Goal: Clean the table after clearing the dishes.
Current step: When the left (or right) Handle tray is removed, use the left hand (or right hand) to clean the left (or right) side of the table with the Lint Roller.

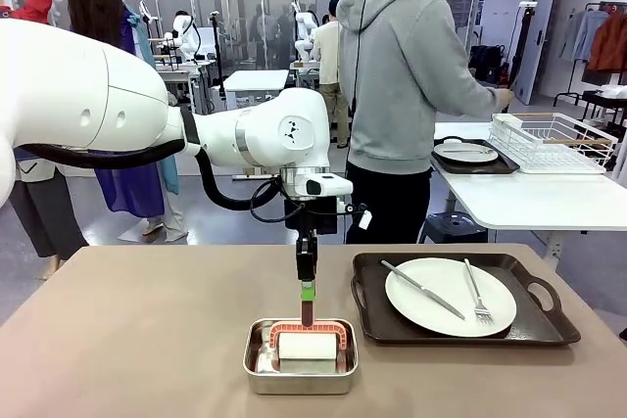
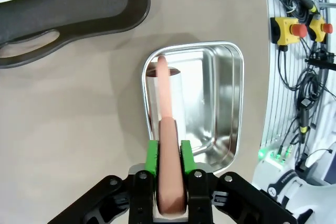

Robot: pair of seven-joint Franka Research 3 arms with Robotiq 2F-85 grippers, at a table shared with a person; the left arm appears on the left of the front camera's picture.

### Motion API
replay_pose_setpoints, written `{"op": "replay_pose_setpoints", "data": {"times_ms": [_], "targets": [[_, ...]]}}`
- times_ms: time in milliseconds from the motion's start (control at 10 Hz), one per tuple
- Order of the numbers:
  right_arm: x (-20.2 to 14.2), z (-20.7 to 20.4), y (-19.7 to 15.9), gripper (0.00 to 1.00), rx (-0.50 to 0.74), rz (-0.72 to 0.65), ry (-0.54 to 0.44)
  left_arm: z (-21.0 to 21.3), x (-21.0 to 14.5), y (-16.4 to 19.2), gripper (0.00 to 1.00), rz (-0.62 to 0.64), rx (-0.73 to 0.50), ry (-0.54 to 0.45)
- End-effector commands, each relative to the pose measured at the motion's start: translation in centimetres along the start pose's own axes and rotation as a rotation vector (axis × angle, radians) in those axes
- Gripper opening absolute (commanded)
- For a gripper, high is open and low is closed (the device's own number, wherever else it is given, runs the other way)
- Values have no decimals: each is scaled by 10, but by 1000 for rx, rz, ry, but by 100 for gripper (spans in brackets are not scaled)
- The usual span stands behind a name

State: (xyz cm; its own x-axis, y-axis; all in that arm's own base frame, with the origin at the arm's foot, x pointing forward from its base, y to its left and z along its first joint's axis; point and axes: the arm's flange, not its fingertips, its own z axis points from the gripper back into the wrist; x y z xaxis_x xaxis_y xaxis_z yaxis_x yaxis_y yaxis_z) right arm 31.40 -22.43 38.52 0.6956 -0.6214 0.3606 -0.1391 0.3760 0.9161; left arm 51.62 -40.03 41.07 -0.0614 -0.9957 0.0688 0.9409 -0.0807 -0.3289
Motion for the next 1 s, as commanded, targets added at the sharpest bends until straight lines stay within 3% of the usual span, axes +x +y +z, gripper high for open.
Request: {"op": "replay_pose_setpoints", "data": {"times_ms": [0, 300, 400, 500, 700, 900], "targets": [[-3, 0, 3, 100, 5, 6, -6, 4, -3, -7, 0, 21, 1, 17], [-3, 0, 3, 100, 5, 6, -6, 18, -9, -23, 0, 89, 15, -17], [-3, 0, 3, 100, 5, 6, -6, 37, -19, -45, 10, 178, 108, -35], [-3, 0, 3, 100, 5, 6, -6, 66, -34, -67, 10, 297, 116, -83], [-3, 0, 3, 100, 5, 6, -6, 128, -85, -86, 10, 569, 209, -290], [-3, 0, 3, 100, 5, 6, -6, 153, -166, -70, 10, 840, 207, -596]]}}
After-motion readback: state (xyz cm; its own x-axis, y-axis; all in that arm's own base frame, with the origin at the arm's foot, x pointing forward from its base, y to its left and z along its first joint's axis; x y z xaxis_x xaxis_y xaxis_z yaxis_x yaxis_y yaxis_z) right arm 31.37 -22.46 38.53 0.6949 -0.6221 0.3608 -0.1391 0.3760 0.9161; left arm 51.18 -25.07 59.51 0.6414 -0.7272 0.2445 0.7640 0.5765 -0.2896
